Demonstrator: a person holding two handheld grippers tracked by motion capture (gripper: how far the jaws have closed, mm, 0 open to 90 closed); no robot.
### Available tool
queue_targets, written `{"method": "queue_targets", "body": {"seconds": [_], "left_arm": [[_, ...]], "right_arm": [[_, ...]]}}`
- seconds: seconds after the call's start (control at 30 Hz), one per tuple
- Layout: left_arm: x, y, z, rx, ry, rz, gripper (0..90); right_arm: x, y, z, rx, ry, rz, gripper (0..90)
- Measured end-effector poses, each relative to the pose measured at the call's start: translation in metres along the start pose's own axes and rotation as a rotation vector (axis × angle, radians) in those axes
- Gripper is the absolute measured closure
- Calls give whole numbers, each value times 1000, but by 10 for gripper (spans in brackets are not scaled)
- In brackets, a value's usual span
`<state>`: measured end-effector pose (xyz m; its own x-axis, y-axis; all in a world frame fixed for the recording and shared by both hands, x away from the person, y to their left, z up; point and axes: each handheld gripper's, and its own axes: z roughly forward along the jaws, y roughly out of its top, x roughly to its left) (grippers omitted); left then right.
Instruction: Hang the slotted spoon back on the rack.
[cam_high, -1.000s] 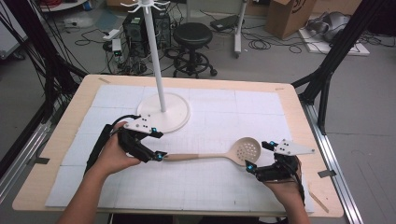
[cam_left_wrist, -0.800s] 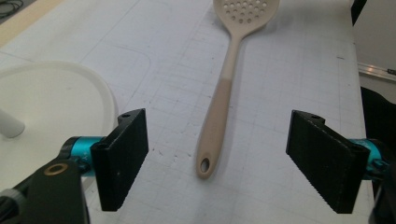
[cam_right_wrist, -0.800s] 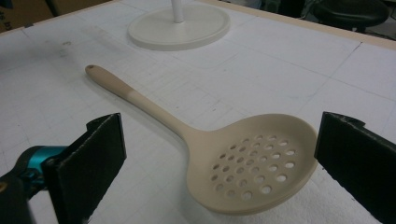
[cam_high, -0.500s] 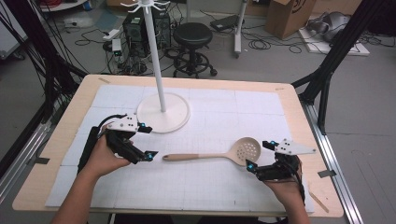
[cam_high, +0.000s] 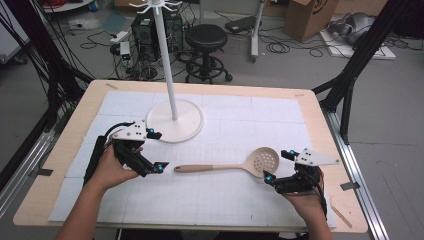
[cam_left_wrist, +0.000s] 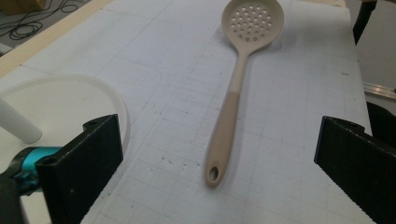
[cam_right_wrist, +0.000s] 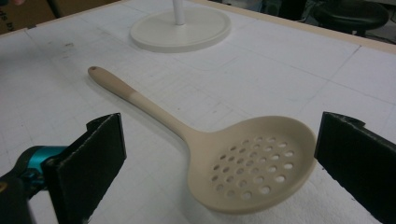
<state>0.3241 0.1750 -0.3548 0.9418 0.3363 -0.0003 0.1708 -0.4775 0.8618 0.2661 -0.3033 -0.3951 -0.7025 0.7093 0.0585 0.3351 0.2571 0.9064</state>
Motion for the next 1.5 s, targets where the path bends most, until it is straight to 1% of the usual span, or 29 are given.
{"method": "queue_targets", "body": {"seconds": [0.07, 0.13, 0.17, 0.2, 0.3, 0.33, 0.4, 0.43, 0.5, 0.6, 0.63, 0.7, 0.77, 0.8, 0.83, 0.97, 1.17, 1.2, 1.23, 1.27, 1.3, 1.33, 1.37, 1.4, 1.5], "left_arm": [[1, 0, -1, -12, 0, -7, 17], [2, -1, -2, -7, 1, -9, 17], [3, -1, -2, -8, 1, -10, 17], [2, -2, -3, -7, -2, -11, 17], [1, -2, -3, -4, -7, -2, 17], [1, -2, -3, 3, -4, 2, 17], [-1, -3, -5, -1, -4, 1, 17], [-1, -3, -6, 3, 0, 1, 17], [0, -4, -9, -8, 7, -8, 17], [4, -6, -14, -11, 17, -14, 17], [5, -7, -15, -9, 26, -22, 17], [7, -10, -18, -5, 39, -34, 17], [10, -12, -20, -1, 47, -38, 17], [11, -13, -21, 1, 51, -41, 17], [12, -14, -22, 3, 55, -42, 17], [15, -16, -27, -4, 62, -48, 17], [17, -19, -34, 10, 78, -62, 17], [18, -19, -35, 14, 80, -62, 17], [18, -20, -35, 14, 80, -63, 17], [18, -20, -35, 14, 80, -63, 17], [17, -19, -35, 14, 80, -58, 17], [17, -19, -35, 8, 79, -55, 17], [16, -18, -35, 5, 79, -56, 17], [16, -18, -35, 5, 79, -56, 17], [15, -17, -36, 5, 81, -48, 17]], "right_arm": [[1, 2, 1, 1, 3, 1, 11], [4, 5, 1, 0, 4, -10, 11], [5, 6, 1, -6, 1, -12, 11], [6, 11, 1, -19, 7, -12, 11], [7, 15, 3, -13, 9, -25, 11], [8, 19, 4, -6, 11, -34, 11], [10, 30, 7, -6, 24, -56, 11], [10, 30, 7, -6, 24, -56, 11], [12, 39, 12, 13, 35, -67, 11], [16, 54, 22, 53, 55, -102, 11], [17, 59, 25, 59, 58, -112, 11], [19, 67, 34, 75, 64, -122, 11], [22, 74, 44, 100, 81, -142, 11], [24, 80, 53, 119, 93, -148, 11], [24, 80, 53, 119, 93, -148, 11], [29, 91, 72, 157, 113, -181, 11], [32, 99, 93, 215, 142, -207, 11], [35, 101, 99, 235, 150, -216, 12], [35, 102, 102, 240, 155, -226, 12], [35, 102, 102, 240, 155, -226, 12], [37, 103, 105, 254, 158, -229, 12], [39, 103, 111, 270, 169, -247, 12], [41, 104, 114, 281, 178, -253, 15], [41, 104, 114, 281, 178, -253, 15], [45, 103, 123, 312, 203, -249, 23]]}}
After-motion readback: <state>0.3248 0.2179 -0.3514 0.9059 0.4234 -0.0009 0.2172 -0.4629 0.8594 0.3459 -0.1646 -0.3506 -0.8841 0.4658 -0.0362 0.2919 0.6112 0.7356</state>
